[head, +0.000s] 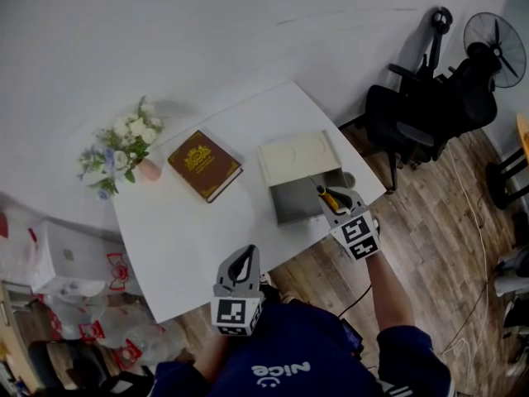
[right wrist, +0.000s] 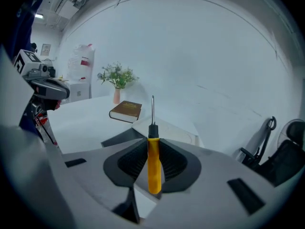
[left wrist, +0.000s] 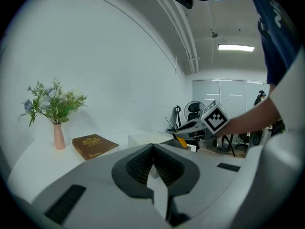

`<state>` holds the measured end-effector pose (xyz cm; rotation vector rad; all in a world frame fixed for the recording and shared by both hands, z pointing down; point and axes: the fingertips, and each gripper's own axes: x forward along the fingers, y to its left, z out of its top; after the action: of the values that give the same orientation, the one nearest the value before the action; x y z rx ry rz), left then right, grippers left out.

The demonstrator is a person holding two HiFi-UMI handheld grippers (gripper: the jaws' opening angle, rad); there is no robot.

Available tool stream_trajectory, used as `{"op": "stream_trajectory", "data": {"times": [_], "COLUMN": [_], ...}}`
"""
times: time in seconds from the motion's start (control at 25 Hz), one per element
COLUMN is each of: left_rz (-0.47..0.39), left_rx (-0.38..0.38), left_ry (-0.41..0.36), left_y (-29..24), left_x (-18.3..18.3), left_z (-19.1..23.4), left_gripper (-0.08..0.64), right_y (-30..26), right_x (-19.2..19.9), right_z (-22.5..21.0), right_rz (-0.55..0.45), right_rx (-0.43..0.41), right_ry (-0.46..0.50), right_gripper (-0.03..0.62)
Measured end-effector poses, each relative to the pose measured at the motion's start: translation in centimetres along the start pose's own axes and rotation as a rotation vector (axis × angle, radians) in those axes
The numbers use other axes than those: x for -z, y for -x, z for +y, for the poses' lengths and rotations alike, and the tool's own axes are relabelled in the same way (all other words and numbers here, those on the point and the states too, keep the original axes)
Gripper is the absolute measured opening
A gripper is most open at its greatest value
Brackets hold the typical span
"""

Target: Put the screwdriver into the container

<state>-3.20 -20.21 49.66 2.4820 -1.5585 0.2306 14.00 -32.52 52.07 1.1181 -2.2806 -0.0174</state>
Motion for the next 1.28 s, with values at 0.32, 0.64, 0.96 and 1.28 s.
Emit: {"op": "stream_trajectory", "data": {"times": [0.32,0.64,0.96,1.28], "left_rz": [0.013,0.018,0.024,0.034], "left_rx": [-0.014,-0.019,-0.017,-0.044], "left_ry": [-0.006,-0.009,0.011,0.016], "left_y": [-0.2,-1.2,-1.7,-2.2], "left_x": [0.3,0.3,-0.2,-0.1], "left_z": [1.1,1.8,2.1,3.0], "left_gripper": [0.017,0.017,0.017,0.017], "right_y": [-3.8,-5.8,-7.1,-8.6], "right_x": [1.9,4.2,6.1,7.8], "right_z": [1.0,1.8,2.7,2.7], "right_rz": [0.104,0.205,0.317,0.460], "right_rx": [-0.111,-0.184,-0.260,-0.340], "right_ry": [0.041,0.135,0.200,0.197], "right_gripper": [0.092,0.092,0.092,0.092]}}
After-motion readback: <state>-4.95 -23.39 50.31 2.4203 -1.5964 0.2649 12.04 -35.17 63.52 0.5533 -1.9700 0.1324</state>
